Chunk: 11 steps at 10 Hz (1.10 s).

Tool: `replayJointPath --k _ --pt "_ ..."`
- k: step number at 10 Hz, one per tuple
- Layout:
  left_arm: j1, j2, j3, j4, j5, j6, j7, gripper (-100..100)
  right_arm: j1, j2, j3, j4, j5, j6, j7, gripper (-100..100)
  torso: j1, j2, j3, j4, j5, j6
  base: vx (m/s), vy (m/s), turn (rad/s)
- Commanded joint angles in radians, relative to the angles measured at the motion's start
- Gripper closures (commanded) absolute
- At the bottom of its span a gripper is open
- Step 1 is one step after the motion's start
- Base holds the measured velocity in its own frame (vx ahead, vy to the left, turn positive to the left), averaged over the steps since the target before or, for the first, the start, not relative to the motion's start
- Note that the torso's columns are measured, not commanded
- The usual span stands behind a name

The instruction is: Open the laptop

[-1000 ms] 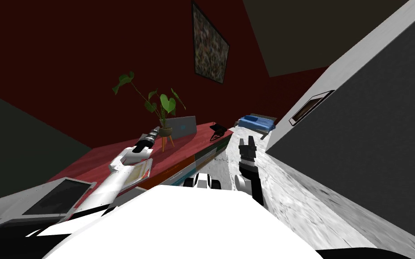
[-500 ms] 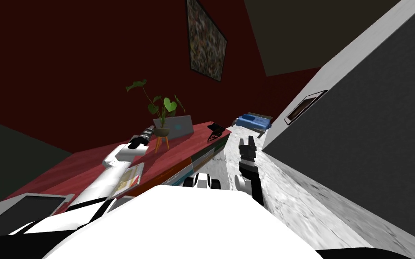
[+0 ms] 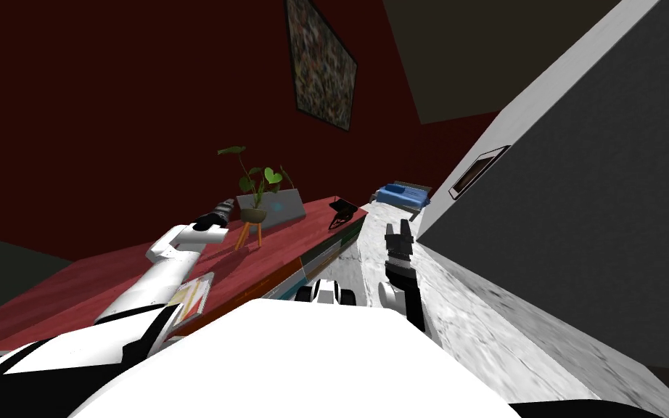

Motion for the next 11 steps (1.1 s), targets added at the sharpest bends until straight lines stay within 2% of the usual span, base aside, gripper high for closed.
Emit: replayJointPath --k 1,4,6,11 --pt "-0.032 0.031 0.029 0.051 -0.004 0.044 0.006 -100 0.0 0.0 0.0 0.0 0.0 0.0 0.0 0 0.0 0.001 0.001 0.0 0.0 0.0 0.052 -0.051 -0.078" --pt "-0.066 0.073 0.056 0.105 0.001 0.087 0.012 -100 0.0 0.0 0.0 0.0 0.0 0.0 0.0 0 -0.001 0.0 0.0 0.0 0.0 0.0 0.048 -0.052 -0.067" --pt "-0.066 0.063 0.052 0.108 -0.005 0.07 0.011 -100 0.0 0.0 0.0 0.0 0.0 0.0 0.0 0 0.001 0.002 0.001 0.0 0.0 0.0 0.009 -0.009 -0.005" --pt "-0.076 0.13 0.06 0.05 0.035 0.185 0.008 -100 0.0 0.0 0.0 0.0 0.0 0.0 0.0 0 -0.001 0.0 0.0 0.0 0.0 0.0 -0.03 0.011 -0.064"
